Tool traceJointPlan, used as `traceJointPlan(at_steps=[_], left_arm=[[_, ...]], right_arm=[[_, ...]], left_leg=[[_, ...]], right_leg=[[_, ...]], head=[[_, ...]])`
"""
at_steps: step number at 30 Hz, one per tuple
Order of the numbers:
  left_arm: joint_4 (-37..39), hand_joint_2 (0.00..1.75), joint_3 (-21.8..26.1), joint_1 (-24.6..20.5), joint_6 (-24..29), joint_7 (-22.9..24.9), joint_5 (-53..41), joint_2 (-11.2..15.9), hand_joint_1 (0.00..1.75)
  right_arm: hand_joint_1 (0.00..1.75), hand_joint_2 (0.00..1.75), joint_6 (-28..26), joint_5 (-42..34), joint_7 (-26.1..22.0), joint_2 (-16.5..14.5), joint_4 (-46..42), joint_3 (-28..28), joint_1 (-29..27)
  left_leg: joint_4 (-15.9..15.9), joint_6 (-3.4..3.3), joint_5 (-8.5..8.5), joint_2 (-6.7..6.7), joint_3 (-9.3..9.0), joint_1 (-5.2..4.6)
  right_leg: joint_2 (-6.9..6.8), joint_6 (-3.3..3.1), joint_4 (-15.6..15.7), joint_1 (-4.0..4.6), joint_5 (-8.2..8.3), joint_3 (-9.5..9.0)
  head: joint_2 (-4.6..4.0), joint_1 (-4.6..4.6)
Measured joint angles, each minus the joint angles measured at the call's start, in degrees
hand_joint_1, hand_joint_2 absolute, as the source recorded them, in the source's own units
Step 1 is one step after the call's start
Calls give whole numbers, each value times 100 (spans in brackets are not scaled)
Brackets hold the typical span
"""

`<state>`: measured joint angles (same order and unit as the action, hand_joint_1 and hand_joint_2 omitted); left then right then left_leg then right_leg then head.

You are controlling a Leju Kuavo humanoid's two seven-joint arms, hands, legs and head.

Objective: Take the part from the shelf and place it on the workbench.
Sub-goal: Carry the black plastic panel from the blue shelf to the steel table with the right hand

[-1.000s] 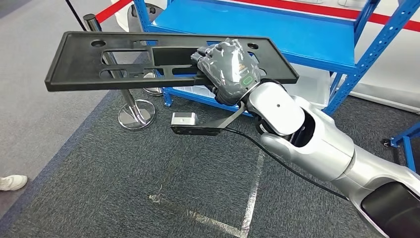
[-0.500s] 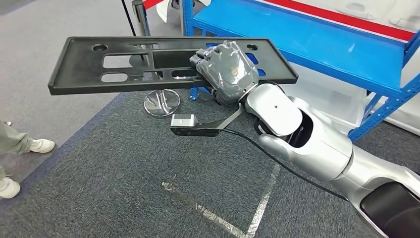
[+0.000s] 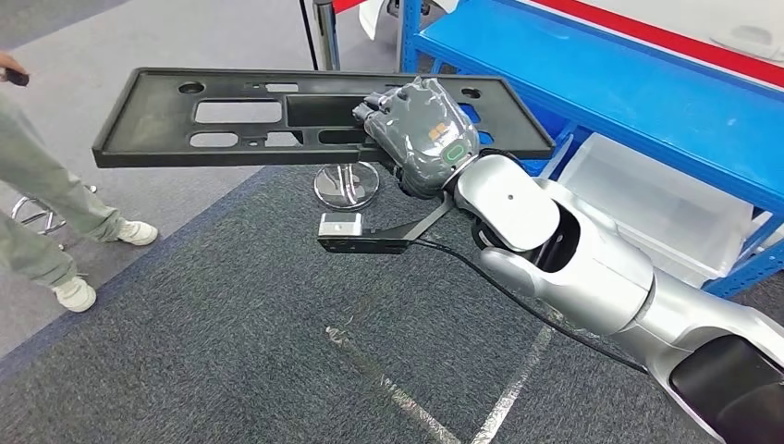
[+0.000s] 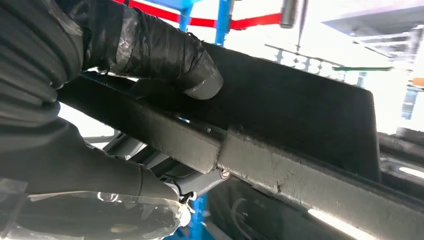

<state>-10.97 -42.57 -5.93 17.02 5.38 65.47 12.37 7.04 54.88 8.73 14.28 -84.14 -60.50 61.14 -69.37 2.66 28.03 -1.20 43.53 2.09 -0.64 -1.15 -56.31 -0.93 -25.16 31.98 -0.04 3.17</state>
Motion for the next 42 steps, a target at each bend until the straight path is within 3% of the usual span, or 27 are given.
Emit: traceJointPlan(at_steps=[2, 3, 5, 6, 8, 10, 11, 13, 14, 16, 17, 18, 20, 22, 23, 25, 26, 28, 30, 32, 33, 34, 36, 38, 41, 42], left_arm=[[0, 175, -1, -1, -4, 1, -2, -2, 0], [0, 175, 0, 1, -7, 1, -4, -2, 0], [-1, 175, -1, -9, -9, -8, -9, -8, 0], [-1, 175, -1, -18, -11, -15, -13, -9, 0], [-2, 175, -1, -30, -15, -34, -22, -14, 0], [-2, 175, -1, -14, -16, -57, -32, -5, 0], [-2, 175, -1, -6, -16, -69, -36, -5, 0], [-2, 175, -1, -9, -10, -84, -38, -4, 0], [-2, 175, -1, -11, -3, -85, -38, -6, 0], [-2, 175, -1, -11, 12, -84, -38, -6, 0], [-2, 175, -1, -9, 16, -82, -38, -6, 0], [-2, 175, -1, -8, 19, -80, -38, -6, 0], [-2, 175, -1, -8, 21, -78, -38, -8, 0], [-2, 175, -1, -16, 20, -77, -36, -18, 0], [-2, 175, -1, -16, 19, -77, -34, -20, 0], [-1, 175, -1, 4, 18, -73, -34, -11, 0], [-1, 175, -1, 20, 15, -67, -33, -13, 0], [-1, 175, -1, 25, 9, -52, -33, -13, 0], [-2, 175, -1, 5, 7, -46, -32, -15, 0], [-2, 175, -1, -2, 5, -45, -32, -17, 0], [-2, 175, -1, -1, 5, -44, -32, -20, 0], [-2, 175, -1, 1, 5, -43, -32, -20, 0], [-2, 175, -1, -6, 7, -43, -33, -19, 0], [-2, 175, -1, -16, 9, -42, -33, -16, 0], [-2, 175, -1, 3, 19, -36, -32, -13, 0], [-2, 175, -2, 12, 21, -35, -32, -13, 0]], right_arm=[[175, 175, 0, 0, -8, -2, 11, -2, -3], [175, 175, 0, 0, -14, -3, 15, -3, -3], [175, 175, -1, 0, -24, -5, 19, -4, 12], [175, 175, -1, 0, -25, -5, 20, -4, 30], [175, 175, -5, 0, -27, -5, 25, -4, 65], [175, 175, -8, 0, -28, -5, 27, -4, 78], [175, 175, -7, 0, -28, -5, 27, -4, 76], [175, 175, -7, 0, -24, -2, 28, -4, 71], [175, 175, -7, -1, -21, 1, 30, -4, 64], [175, 175, -7, -1, -16, 7, 39, -4, 26], [175, 175, -7, -1, -16, 8, 45, -4, -1], [175, 175, -7, -1, -16, 8, 49, -4, -23], [175, 175, -8, 0, -14, 9, 51, -4, -36], [175, 175, -8, 0, -5, 10, 52, -4, -25], [175, 175, -8, 0, -2, 10, 53, -4, -19], [175, 175, -6, 0, 1, 8, 54, -4, -12], [175, 175, -3, 0, 1, 4, 53, -4, -12], [175, 175, 2, 1, 1, -4, 52, -4, -1], [175, 175, 8, 2, 2, -7, 53, -4, 2], [175, 175, 15, 2, 1, -7, 56, -4, -12], [175, 175, 17, 2, 1, -7, 56, -4, -20], [175, 175, 19, 2, 1, -7, 56, -4, -25], [175, 175, 20, 3, 2, -7, 55, -4, -27], [175, 175, 29, 3, 9, -7, 52, -4, -22], [175, 175, 46, 2, 15, -7, 49, -4, -31], [175, 175, 49, 2, 15, -6, 49, -4, -36]], left_leg=[[-305, 34, 82, 60, 106, 16], [-166, 59, -18, 90, 1, 30], [509, 127, -300, 292, -420, 37], [799, 118, -382, 375, -583, 32], [999, 16, -373, 422, -670, 1], [971, -126, -380, 273, -625, -7], [974, -168, -387, 210, -619, -12], [991, -239, -408, 82, -621, -16], [998, -255, -415, 18, -618, -21], [1002, -278, -419, -123, -614, -48], [1002, -285, -419, -202, -615, -68], [1002, -290, -418, -284, -619, -90], [1007, -291, -418, -447, -637, -121], [1016, -284, -428, -580, -634, -128], [1024, -274, -438, -642, -623, -112], [1060, -232, -472, -773, -603, -91], [1062, -208, -467, -746, -590, -102], [834, -142, -313, -438, -474, -142], [203, -69, -1, -64, -184, -127], [-322, 2, 163, 60, 59, -83], [-334, 32, 118, 87, 55, -60], [-132, 58, -14, 128, -65, -39], [566, 82, -294, 325, -467, -39], [985, -2, -397, 458, -681, -81], [1016, -186, -420, 292, -643, -103], [1035, -229, -439, 227, -639, -95]], right_leg=[[-162, 7, -5, 0, -8, 11], [-240, 22, -19, -11, -21, 14], [-381, 101, -87, -28, -80, 19], [-441, 153, -142, -18, -119, 31], [-536, 233, -209, 20, -168, 50], [-608, 276, -218, 16, -190, 39], [-546, 294, -260, -1, -244, 47], [-273, 305, -622, -26, -505, 201], [-115, 292, -986, -18, -688, 374], [15, 254, -1717, 20, -927, 758], [39, 225, -1879, 40, -906, 873], [61, 186, -1818, 63, -775, 889], [206, 59, -1162, 114, -318, 673], [438, -61, -536, 135, -9, 398], [493, -90, -395, 142, 34, 329], [401, -94, -286, 139, 31, 264], [316, -93, -207, 125, 36, 218], [143, -93, -41, 93, 57, 125], [-16, -98, -14, 94, 61, 97], [-177, -96, -45, 95, 39, 102], [-259, -87, -70, 91, 21, 108], [-338, -73, -101, 84, -3, 113], [-486, -21, -175, 81, -65, 118], [-602, 38, -244, 111, -114, 130], [-741, 110, -267, 134, -144, 138], [-658, 138, -313, 119, -197, 156]], head=[[0, 4], [0, 8], [0, 18], [0, 31], [0, 32], [0, -1], [0, -9], [0, -21], [0, -30], [0, -45], [0, -46], [0, -46], [0, -48], [0, -34], [1, -38], [1, -70], [1, -80], [1, -54], [0, -24], [0, -21], [0, -20], [0, -20], [0, -17], [0, -20], [0, -31], [0, -37]])
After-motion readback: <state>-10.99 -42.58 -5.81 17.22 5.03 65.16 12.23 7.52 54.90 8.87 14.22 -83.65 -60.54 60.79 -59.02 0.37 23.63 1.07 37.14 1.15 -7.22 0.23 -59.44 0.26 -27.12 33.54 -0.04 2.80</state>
